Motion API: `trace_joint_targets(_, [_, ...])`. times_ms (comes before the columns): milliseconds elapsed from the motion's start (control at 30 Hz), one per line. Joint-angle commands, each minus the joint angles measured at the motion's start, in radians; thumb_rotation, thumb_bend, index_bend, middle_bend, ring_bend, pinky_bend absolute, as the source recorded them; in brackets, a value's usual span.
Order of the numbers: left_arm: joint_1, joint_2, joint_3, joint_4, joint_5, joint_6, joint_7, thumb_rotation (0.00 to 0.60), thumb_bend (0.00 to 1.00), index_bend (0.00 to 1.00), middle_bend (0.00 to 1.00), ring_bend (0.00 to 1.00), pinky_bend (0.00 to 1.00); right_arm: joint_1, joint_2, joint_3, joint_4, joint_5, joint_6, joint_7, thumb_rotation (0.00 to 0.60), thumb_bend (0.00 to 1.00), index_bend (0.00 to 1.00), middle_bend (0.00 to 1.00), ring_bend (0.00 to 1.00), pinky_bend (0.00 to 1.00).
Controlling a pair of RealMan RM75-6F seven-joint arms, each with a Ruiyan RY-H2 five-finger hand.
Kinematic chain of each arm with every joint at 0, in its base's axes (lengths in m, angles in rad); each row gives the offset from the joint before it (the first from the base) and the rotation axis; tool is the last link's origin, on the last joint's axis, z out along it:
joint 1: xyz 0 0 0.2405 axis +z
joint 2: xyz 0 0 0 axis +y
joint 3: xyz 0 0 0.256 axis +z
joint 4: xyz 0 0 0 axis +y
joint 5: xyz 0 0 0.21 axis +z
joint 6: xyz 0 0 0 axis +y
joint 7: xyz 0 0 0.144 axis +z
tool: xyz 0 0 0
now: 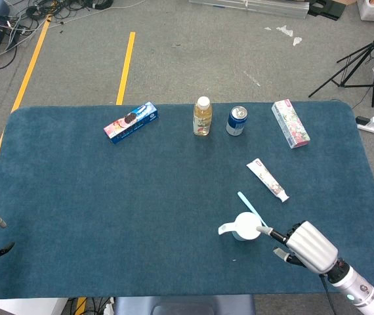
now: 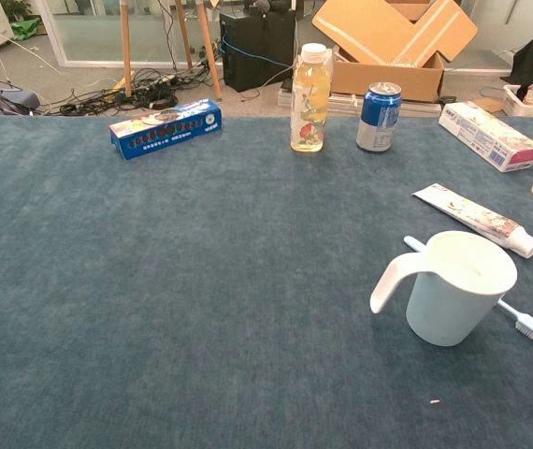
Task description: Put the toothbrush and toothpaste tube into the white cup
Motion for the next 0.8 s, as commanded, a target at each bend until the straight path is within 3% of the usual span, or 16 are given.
trace_joint_targets(33, [0.000, -0.001, 0.000, 0.000, 0.000, 0.000, 0.002, 0.600, 0.00, 0.47, 0.25, 0.25, 0.31, -0.025, 0.050, 0.006, -0.034, 0.018, -0.009, -0.053, 0.600, 0.26, 0.28, 0.99, 1.00, 1.00])
trace_joint_targets(233, [0.000, -0.003, 0.001, -0.002, 0.002, 0.003, 0.007, 0.600, 0.00, 0.47, 0.25, 0.25, 0.31, -0.050, 0.086, -0.005, -0.023, 0.062, -0.061, -0.039, 0.600, 0.31, 0.29, 0.99, 1.00, 1.00])
trace_joint_targets(800, [-0.002, -0.003, 0.002, -0.003, 0.000, -0.002, 0.008, 0.600, 0.00, 0.47, 0.25, 0.25, 0.31, -0.039, 0.016, 0.013, 0.099, 0.143, -0.232, 0.082, 0.600, 0.68, 0.37, 0.99, 1.00, 1.00])
